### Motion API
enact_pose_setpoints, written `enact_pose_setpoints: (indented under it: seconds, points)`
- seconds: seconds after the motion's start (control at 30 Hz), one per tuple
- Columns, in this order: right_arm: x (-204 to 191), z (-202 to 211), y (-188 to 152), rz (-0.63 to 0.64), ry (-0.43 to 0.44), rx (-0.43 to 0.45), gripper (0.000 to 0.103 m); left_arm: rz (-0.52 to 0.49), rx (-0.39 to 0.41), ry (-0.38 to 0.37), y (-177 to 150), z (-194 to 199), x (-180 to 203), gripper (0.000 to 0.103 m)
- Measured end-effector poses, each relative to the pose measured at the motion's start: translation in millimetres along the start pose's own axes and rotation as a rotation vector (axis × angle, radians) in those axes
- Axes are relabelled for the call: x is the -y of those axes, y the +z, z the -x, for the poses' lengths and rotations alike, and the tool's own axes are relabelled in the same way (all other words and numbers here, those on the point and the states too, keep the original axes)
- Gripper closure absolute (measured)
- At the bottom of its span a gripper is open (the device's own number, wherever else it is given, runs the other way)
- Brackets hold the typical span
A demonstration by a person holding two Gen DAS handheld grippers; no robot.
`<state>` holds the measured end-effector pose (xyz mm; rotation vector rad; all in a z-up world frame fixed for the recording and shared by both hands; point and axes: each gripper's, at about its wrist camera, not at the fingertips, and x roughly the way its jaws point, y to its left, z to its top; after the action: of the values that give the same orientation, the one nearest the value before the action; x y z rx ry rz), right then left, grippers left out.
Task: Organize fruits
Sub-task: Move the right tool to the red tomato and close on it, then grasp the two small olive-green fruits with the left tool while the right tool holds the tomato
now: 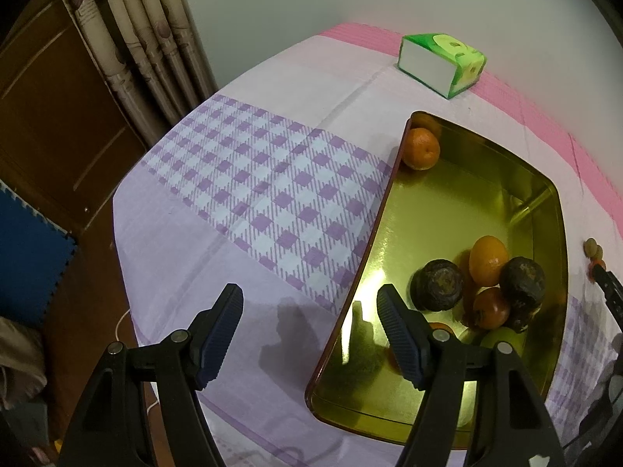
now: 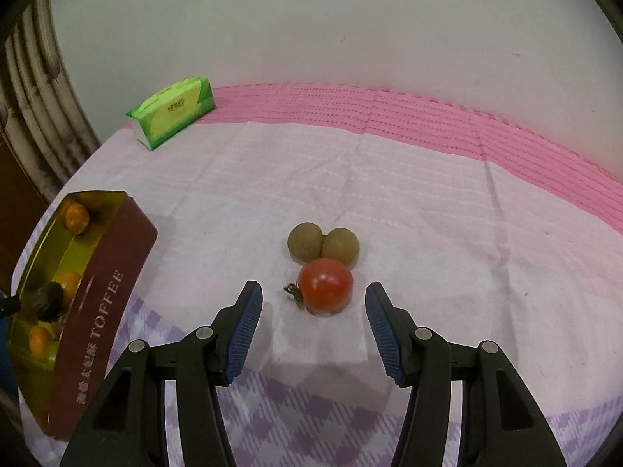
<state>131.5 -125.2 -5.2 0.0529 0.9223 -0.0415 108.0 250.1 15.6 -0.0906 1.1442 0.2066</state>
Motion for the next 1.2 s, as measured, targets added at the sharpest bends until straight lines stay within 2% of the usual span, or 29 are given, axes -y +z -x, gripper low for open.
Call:
enact_pose_setpoints:
  seconds: [0.37, 0.73, 1.03, 1.2]
  points:
    - [-3.8, -20.0, 0.3, 0.012, -0.042, -0.014, 0.047, -0.057, 0.027, -0.012, -1.3, 2.8, 11.9, 0.032]
    - [-3.0, -22.8, -2.4, 0.026, -0.07, 0.015, 0.062, -0.068, 0.011, -0.006, -1.2, -3.5, 14.2, 0.032]
    - [1.3, -18.1, -5.7, 0.006, -0.058, 0.025, 0.065, -0.076, 0.019, -0.007, -2.4, -2.9, 15.7, 0.032]
    - [16.9, -14.5, -8.5, -0.011, -0.079, 0.026, 0.065, -0.129, 0.053, -0.023, -4.6, 7.3, 30.0, 0.032]
